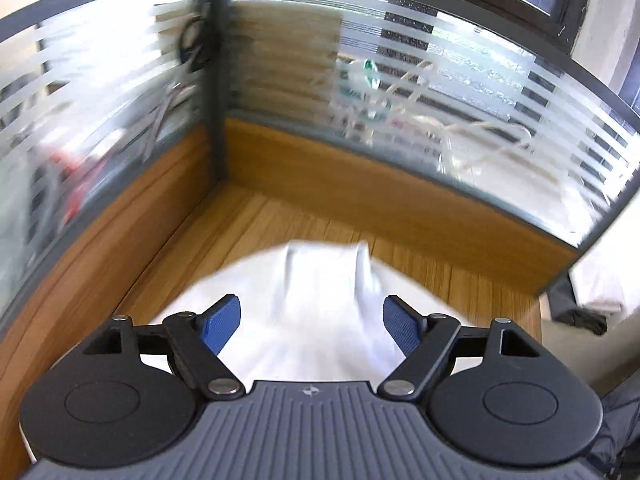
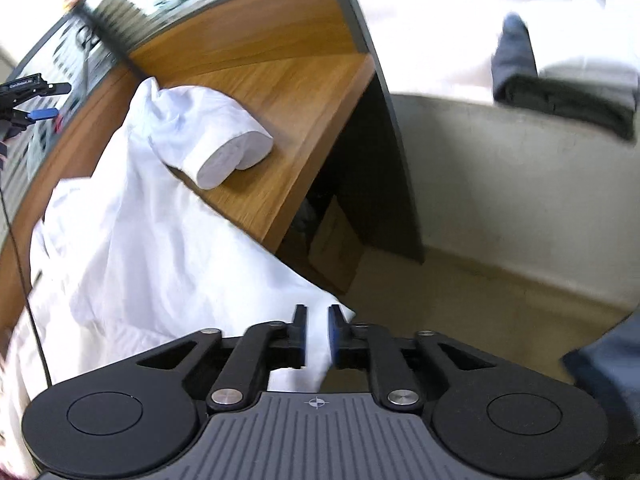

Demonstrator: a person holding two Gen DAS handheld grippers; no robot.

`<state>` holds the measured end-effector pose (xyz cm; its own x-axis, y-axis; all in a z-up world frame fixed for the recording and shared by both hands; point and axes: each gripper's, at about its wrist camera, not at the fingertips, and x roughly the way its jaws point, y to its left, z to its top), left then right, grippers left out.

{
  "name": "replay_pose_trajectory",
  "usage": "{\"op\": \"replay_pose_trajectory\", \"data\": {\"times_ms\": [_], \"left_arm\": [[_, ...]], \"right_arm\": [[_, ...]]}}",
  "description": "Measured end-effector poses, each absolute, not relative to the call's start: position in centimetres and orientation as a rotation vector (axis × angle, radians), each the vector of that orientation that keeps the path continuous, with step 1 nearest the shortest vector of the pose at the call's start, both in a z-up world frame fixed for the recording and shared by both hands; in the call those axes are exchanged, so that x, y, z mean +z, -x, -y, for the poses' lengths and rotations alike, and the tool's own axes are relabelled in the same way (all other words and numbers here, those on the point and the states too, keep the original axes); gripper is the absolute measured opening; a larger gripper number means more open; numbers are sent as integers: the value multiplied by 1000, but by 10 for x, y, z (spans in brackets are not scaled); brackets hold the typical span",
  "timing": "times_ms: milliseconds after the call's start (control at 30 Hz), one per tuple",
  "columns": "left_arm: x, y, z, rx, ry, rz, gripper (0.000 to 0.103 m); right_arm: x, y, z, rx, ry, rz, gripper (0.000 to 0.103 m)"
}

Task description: Fold clothes

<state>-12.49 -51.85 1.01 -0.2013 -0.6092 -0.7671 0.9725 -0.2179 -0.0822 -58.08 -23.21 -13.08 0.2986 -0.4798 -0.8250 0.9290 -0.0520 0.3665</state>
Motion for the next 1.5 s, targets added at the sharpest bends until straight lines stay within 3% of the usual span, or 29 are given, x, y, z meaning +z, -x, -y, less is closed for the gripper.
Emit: {"op": "replay_pose_trajectory", "data": {"times_ms": [167, 433, 933, 1300, 1500], "left_arm": [[13, 99, 441, -1648, -702, -713, 83], [-3, 63, 334, -1494, -610, -759, 83], [-25, -56, 184, -933, -432, -858, 82], [-75, -98, 166, -897, -36, -1144, 79], [-106, -117, 180, -835, 155, -1204, 79]], "right_arm": [[-119, 574, 227, -1084, -993, -572, 17], [-117, 532, 233, -782, -829, -678, 25], [-125, 446, 263, -515, -645, -782, 28], [-101, 424, 300, -644, -641, -772, 33], [-86, 410, 350, -719, -690, -744, 33]]}}
